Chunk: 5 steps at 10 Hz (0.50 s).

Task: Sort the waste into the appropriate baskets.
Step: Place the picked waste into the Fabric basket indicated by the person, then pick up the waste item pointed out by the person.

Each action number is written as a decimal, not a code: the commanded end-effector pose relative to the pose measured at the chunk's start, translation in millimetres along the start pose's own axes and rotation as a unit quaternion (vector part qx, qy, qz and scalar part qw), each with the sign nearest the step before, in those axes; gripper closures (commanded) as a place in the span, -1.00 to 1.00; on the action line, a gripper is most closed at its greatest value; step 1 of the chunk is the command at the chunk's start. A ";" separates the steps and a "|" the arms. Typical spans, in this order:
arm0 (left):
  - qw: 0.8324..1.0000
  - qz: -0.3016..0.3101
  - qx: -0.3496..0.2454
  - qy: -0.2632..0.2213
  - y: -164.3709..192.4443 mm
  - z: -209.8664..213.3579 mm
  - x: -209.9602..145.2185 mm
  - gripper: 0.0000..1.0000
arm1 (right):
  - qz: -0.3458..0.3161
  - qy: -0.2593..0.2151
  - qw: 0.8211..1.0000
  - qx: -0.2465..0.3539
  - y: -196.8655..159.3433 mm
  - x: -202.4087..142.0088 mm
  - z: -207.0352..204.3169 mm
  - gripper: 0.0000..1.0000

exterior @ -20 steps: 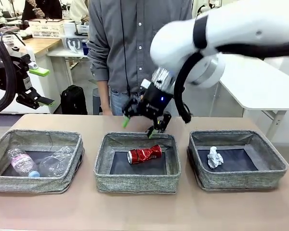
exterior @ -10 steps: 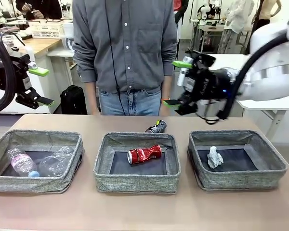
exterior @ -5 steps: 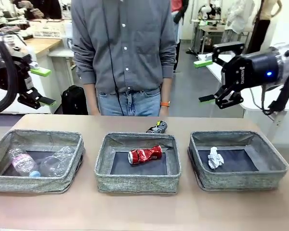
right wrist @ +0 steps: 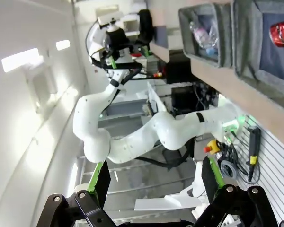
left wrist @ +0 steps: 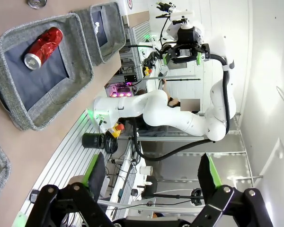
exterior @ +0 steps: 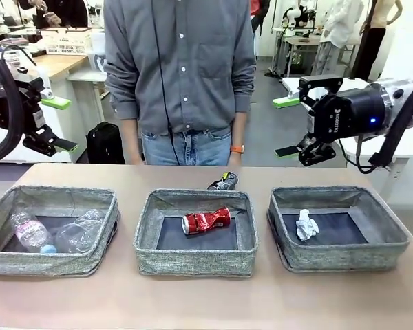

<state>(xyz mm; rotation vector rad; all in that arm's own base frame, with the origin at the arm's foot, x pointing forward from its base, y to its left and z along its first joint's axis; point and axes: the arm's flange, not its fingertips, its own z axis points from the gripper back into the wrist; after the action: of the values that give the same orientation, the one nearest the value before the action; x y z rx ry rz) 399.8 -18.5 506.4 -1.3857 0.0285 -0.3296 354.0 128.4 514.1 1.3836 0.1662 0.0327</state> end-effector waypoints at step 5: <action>1.000 0.001 0.003 0.002 -1.9 -0.2 -1.1 -1.00 | 0.008 -0.001 1.000 0.014 7.6 1.2 2.6 -1.00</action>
<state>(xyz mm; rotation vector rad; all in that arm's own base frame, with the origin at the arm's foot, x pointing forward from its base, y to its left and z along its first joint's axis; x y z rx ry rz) 399.8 -18.5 506.4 -1.3857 0.0285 -0.3296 353.9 127.7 516.0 1.3856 0.1640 0.0360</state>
